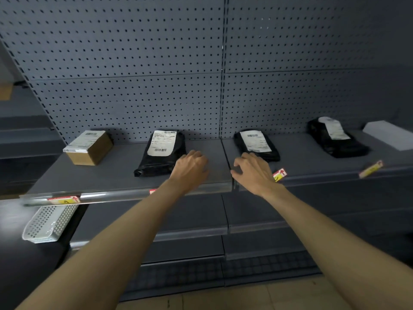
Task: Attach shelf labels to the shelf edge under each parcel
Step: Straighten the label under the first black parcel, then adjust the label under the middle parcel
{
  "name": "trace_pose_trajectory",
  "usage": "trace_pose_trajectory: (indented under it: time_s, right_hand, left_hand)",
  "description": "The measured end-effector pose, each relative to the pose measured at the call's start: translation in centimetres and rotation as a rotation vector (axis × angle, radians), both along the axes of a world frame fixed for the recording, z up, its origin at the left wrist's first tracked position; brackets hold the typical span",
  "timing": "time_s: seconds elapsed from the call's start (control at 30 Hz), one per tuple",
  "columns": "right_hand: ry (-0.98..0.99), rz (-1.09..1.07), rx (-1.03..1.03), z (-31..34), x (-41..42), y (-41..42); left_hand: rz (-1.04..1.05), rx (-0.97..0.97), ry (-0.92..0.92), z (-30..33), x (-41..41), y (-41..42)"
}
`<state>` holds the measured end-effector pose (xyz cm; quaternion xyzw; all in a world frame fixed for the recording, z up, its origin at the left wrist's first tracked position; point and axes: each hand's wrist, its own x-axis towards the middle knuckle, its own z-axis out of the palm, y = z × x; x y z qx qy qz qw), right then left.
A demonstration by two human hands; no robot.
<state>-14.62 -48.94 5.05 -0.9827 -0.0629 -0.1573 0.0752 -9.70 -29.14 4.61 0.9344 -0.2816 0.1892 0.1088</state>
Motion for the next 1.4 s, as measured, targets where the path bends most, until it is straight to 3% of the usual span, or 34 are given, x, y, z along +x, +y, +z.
trace_pose_trajectory:
  time_s: [0.3,0.53,0.93,1.13,1.23,1.4]
  right_hand:
    - [0.01,0.002,-0.03,-0.3,1.7,-13.9]
    - [0.055,0.138,-0.032,-2.4,2.6,-18.3]
    - [0.031,0.214,-0.041,-5.2,3.6,-19.4]
    - [0.041,0.17,-0.064,-6.2,3.5,-19.9]
    - [0.077,0.154,-0.074,-7.3,3.3,-19.9]
    - [0.102,0.159,-0.074,-7.3,2.8,-20.1]
  left_hand:
    - [0.027,0.062,0.04,-1.4,0.0,-13.7]
    - [0.12,0.105,0.143,-3.9,-0.9,-21.2]
    - [0.239,0.084,0.16,-7.9,-0.5,-22.9]
    - [0.14,0.281,0.046,-7.6,0.1,-23.2]
    - [0.123,0.394,0.078,-7.7,-0.1,-23.3]
    - [0.072,0.313,0.091,-7.4,-0.2,-23.2]
